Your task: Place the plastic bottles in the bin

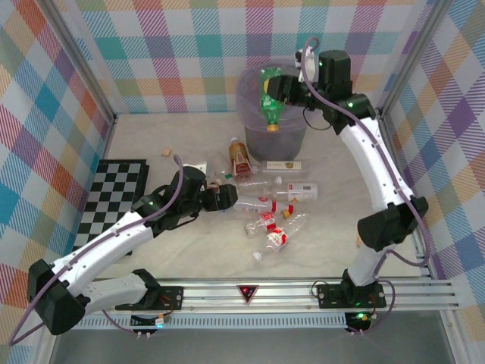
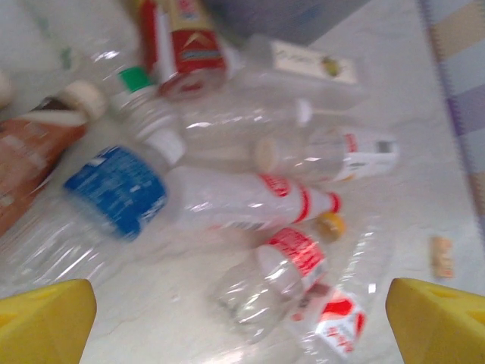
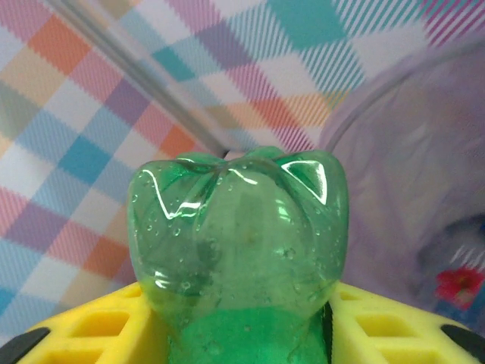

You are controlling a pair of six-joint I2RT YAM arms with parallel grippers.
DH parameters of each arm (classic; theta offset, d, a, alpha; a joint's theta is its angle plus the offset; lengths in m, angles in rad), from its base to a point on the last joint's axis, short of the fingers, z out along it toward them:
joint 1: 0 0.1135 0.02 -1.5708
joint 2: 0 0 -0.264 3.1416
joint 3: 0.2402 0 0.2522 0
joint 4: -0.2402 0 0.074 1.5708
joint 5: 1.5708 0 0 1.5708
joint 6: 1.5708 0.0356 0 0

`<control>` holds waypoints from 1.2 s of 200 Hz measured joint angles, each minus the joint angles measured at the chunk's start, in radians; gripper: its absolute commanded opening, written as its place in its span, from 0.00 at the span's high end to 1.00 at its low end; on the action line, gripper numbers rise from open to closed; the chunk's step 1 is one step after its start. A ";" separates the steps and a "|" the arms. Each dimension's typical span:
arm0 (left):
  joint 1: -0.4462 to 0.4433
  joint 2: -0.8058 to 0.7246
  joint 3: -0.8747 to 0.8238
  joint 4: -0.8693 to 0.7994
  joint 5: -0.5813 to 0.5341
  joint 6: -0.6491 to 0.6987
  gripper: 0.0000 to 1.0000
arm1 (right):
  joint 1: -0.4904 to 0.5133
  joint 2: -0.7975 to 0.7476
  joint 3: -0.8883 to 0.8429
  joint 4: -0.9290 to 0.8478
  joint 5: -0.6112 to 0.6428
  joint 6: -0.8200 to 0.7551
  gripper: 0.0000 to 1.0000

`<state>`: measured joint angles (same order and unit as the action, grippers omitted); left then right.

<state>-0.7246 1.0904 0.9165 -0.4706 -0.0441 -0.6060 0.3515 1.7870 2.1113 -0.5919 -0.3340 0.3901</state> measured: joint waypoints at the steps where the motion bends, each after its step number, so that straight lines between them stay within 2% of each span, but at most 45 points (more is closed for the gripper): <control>1: 0.000 0.001 0.000 -0.002 -0.001 0.000 0.02 | 0.000 0.004 0.007 -0.003 0.004 -0.003 0.54; 39: 0.000 0.038 -0.001 -0.084 -0.048 -0.011 0.01 | 0.000 0.184 0.302 -0.143 0.199 -0.119 0.56; 79: 0.000 0.055 -0.002 -0.114 -0.073 -0.015 0.00 | 0.000 0.369 0.539 -0.220 0.322 -0.204 0.56; 148: 0.000 0.083 -0.004 -0.131 -0.102 -0.029 0.01 | 0.000 0.489 0.554 -0.240 0.375 -0.290 0.55; 197: 0.000 0.117 -0.003 -0.150 -0.108 -0.021 0.00 | 0.000 0.583 0.554 -0.241 0.354 -0.301 0.46; 208: 0.000 0.117 -0.003 -0.156 -0.108 -0.018 0.00 | 0.000 0.597 0.554 -0.241 0.351 -0.301 0.41; 240: 0.000 0.117 -0.003 -0.156 -0.107 -0.005 0.00 | 0.000 0.610 0.554 -0.249 0.343 -0.306 0.19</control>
<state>-0.7246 1.2076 0.9134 -0.6266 -0.1513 -0.6109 0.3515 2.3970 2.6652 -0.8413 0.0090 0.0845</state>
